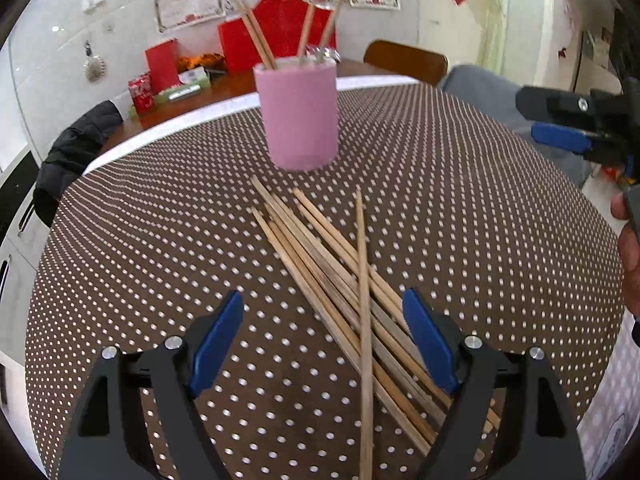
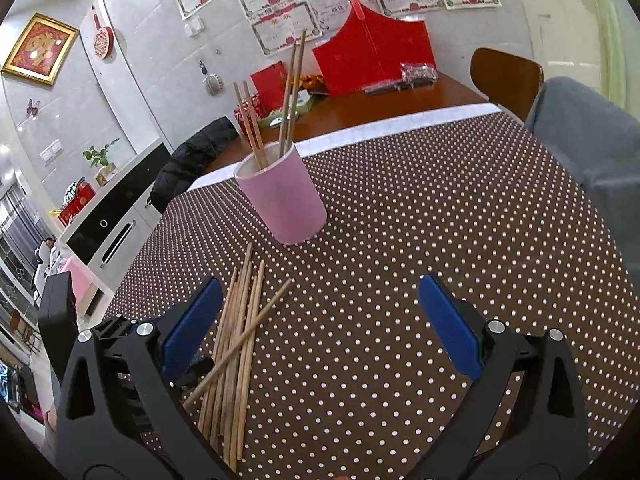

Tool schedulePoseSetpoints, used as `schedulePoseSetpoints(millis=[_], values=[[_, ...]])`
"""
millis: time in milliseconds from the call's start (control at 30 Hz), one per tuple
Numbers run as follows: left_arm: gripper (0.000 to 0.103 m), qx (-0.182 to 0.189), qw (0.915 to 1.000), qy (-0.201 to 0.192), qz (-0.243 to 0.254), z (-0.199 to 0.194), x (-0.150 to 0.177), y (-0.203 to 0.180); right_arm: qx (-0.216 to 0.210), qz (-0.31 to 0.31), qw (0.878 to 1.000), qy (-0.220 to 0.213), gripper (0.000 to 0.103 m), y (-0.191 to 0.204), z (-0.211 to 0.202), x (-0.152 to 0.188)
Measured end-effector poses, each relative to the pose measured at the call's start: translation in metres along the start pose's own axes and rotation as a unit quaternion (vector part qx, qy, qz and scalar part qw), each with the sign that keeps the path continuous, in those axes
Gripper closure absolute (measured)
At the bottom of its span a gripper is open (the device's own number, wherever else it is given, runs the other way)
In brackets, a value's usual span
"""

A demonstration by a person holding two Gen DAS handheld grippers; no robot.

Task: Organize utensils
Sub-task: 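Grasp a chopstick with the left gripper while the right gripper grasps another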

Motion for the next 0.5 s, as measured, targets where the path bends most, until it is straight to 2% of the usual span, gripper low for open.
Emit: schedulePoseSetpoints(millis=[133,200,267,400,467,500], values=[[0.023,0.006,0.9998,0.017,0.006,0.008,0.006,-0.004,0.001,0.004,1.000,0.010,0.006,-0.001,0.005,0.007],[0.033,0.014,0.9996,0.023,0.006,0.010,0.008,-0.005,0.002,0.004,1.000,0.016,0.006,-0.002,0.007,0.011],[0.048,0.025,0.9992,0.033,0.000,0.013,0.011,-0.005,0.002,0.004,1.000,0.022,0.006,-0.003,0.010,0.013],[0.063,0.041,0.9983,0.036,-0.019,0.014,0.015,-0.002,0.002,0.002,0.999,0.034,0.006,-0.001,0.016,0.019],[0.078,0.048,0.9979,0.037,-0.023,0.013,0.015,-0.001,0.001,0.001,0.999,0.040,0.006,-0.001,0.019,0.022],[0.080,0.051,0.9977,0.037,-0.026,0.013,0.015,-0.001,0.001,0.000,0.999,0.043,0.006,0.000,0.020,0.023]])
Point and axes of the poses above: each gripper's, at about its wrist camera, not at the fingertips, and z roughly the way its jaws point, y to its left, x to its underside, the point moved 4 cm from there along z, roughly the way its jaws point, and after that the axes turned 1 degree about -y, right-handed, at the moved point
